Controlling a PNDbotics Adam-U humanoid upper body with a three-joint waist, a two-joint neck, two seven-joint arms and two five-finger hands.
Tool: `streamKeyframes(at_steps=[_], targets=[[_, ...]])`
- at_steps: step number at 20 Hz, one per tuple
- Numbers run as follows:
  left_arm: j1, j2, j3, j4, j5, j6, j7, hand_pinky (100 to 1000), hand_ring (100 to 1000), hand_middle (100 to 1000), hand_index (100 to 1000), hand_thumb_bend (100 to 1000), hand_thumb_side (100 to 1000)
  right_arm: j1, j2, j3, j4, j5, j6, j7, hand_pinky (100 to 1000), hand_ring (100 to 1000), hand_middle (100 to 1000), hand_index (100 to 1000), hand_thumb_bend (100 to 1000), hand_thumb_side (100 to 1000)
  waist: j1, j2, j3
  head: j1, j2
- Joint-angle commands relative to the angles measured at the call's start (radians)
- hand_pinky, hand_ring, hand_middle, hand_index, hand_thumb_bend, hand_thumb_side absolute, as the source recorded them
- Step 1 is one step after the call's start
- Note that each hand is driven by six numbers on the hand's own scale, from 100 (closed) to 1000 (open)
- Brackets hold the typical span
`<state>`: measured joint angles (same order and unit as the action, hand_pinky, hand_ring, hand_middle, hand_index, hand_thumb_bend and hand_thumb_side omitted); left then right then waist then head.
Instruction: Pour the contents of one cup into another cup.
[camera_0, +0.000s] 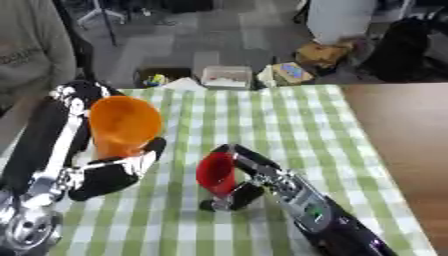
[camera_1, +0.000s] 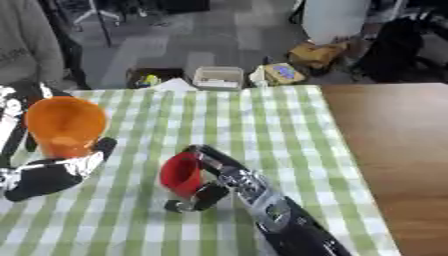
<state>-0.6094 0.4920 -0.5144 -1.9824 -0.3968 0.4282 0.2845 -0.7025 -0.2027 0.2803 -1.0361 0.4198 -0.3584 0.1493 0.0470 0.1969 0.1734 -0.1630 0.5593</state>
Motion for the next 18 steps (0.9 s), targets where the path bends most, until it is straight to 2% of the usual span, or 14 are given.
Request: streamKeyframes(at_steps=[1, 2, 4, 7, 18], targets=[[-0.004, 0.027, 0.019, -0.018, 0.017, -0.016, 0.019, 160, 308, 171, 543, 247, 119, -0.023, -0.013, -0.032, 0.028, 0.090, -0.020, -0.089, 501, 651, 625, 616, 706, 112, 0.001, -0.015, 0.002, -0.003, -0.012], [-0.002, 0.027, 0.021, -0.018, 0.017, -0.019, 0.021, 162, 309, 171, 543, 248, 118, -0.023, -0.014, -0.036, 0.029, 0.110, -0.026, -0.110, 582, 728, 718, 688, 793, 197, 0.001, -0.015, 0.002, -0.003, -0.012], [0.000, 0.028, 0.023, -0.018, 0.017, -0.023, 0.022, 164, 310, 171, 543, 247, 119, -0.023, -0.014, -0.040, 0.024, 0.140, -0.037, -0.145, 661, 802, 792, 750, 896, 285, 0.001, -0.015, 0.001, -0.003, -0.012], [0.005, 0.029, 0.025, -0.018, 0.021, -0.023, 0.022, 166, 311, 171, 543, 246, 120, -0.024, -0.017, -0.043, 0.007, 0.161, -0.048, -0.177, 704, 852, 850, 803, 990, 367, 0.001, -0.015, 0.000, -0.002, -0.012], [0.029, 0.042, 0.046, -0.018, 0.074, 0.000, 0.047, 192, 330, 188, 553, 252, 147, -0.016, -0.063, -0.077, -0.082, 0.143, -0.028, -0.215, 726, 865, 870, 827, 1000, 397, -0.003, -0.015, -0.007, 0.004, -0.017]])
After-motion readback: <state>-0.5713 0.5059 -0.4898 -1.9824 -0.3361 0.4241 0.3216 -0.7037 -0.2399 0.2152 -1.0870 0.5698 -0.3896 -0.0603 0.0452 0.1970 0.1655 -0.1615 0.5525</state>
